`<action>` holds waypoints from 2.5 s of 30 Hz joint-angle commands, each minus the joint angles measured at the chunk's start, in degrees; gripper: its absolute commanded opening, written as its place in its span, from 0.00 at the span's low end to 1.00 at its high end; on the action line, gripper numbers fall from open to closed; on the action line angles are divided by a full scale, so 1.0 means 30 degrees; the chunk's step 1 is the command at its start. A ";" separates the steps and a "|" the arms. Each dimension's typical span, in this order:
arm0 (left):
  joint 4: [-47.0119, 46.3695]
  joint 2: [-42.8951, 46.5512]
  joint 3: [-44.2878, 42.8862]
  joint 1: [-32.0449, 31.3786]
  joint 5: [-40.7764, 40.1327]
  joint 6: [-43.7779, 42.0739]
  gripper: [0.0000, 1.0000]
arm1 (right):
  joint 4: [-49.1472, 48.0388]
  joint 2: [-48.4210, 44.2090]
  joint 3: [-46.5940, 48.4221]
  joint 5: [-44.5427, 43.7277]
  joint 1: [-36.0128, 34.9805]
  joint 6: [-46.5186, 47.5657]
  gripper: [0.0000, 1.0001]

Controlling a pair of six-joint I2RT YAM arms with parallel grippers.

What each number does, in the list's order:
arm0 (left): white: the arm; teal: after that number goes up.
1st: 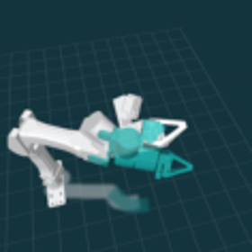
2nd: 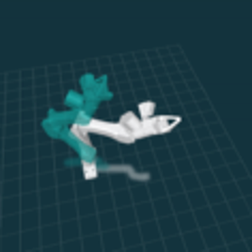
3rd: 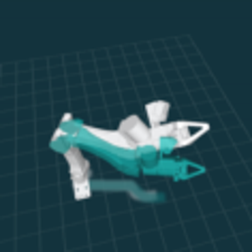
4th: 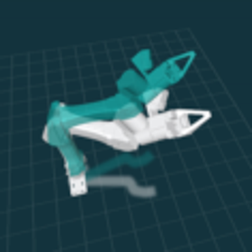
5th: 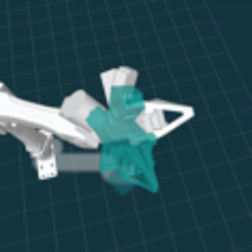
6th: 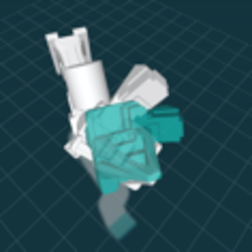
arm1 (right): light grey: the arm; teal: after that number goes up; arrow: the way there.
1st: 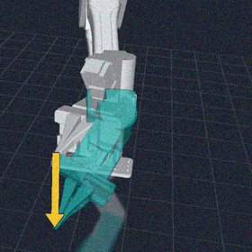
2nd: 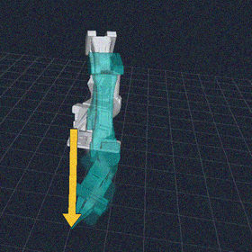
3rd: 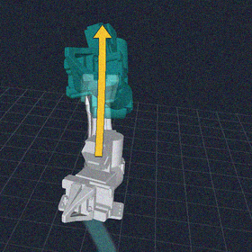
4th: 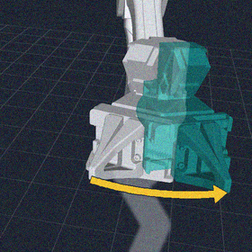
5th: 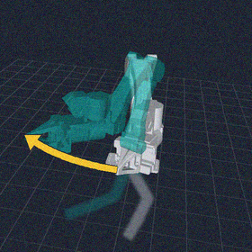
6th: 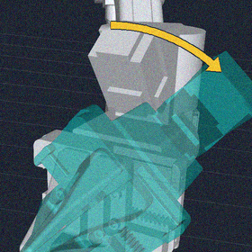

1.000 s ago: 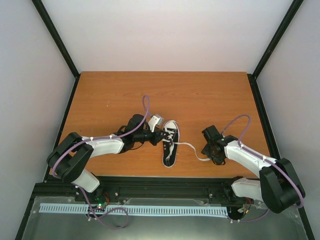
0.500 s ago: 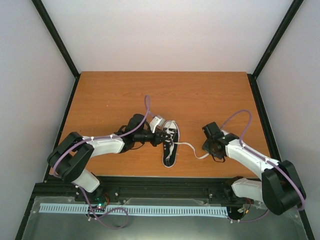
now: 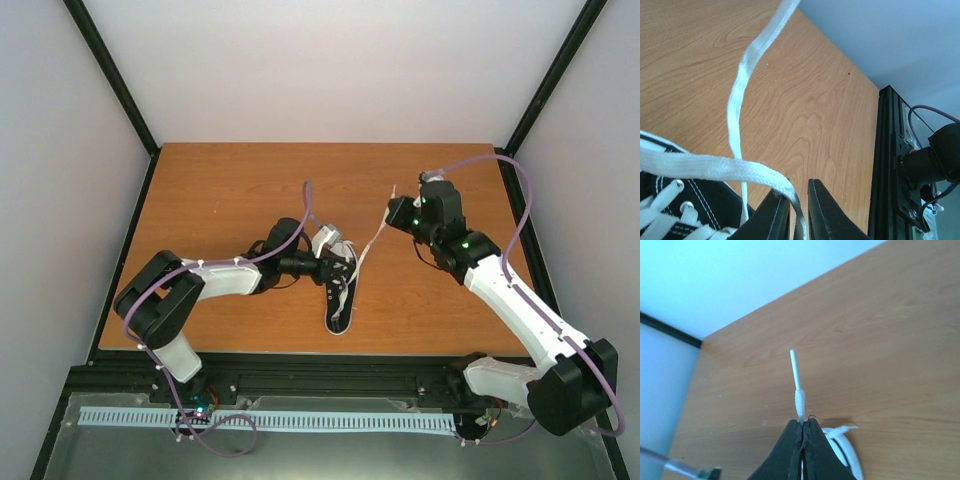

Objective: Tie the shoes

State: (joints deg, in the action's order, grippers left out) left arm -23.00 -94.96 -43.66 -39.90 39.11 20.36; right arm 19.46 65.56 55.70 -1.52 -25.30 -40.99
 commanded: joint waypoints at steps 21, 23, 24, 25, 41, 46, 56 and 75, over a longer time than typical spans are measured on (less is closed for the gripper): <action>0.0540 -0.1620 -0.2739 -0.0059 -0.0437 -0.0194 0.32 | -0.1251 0.0546 0.1875 0.3538 0.0022 0.1887 0.03; 0.0667 -0.1730 -0.2868 -0.0059 -0.0369 -0.0239 0.34 | -0.1269 0.0656 0.2046 0.3830 -0.0003 0.1941 0.03; 0.0780 -0.1799 -0.2940 -0.0059 -0.0387 -0.0332 0.35 | -0.1269 0.0714 0.2115 0.3943 -0.0004 0.1971 0.03; 0.0911 -0.1859 -0.3055 -0.0059 -0.0408 -0.0388 0.37 | -0.1298 0.0755 0.2164 0.4071 -0.0004 0.1974 0.03; 0.2026 -0.2342 -0.3860 -0.0271 0.0077 -0.1498 0.23 | -0.1399 0.1943 0.2957 0.5186 -0.0165 0.2389 0.03; 0.1448 -0.2161 -0.3544 -0.0265 0.0637 -0.1519 0.11 | -0.1390 0.3131 0.3684 0.5572 -0.0237 0.2697 0.03; 0.1457 -0.2554 -0.3813 -0.0251 0.0434 -0.1550 0.24 | -0.1505 0.4830 0.4961 0.6545 -0.0560 0.2939 0.03; -0.0088 -0.1205 -0.1704 -0.0265 0.0140 -0.1211 0.01 | -0.1975 0.9064 0.5982 0.7320 -0.0678 0.4155 0.03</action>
State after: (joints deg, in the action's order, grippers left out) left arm -19.77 -101.80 -50.89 -40.34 39.22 16.71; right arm 14.85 88.03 72.58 19.05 -27.05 -30.76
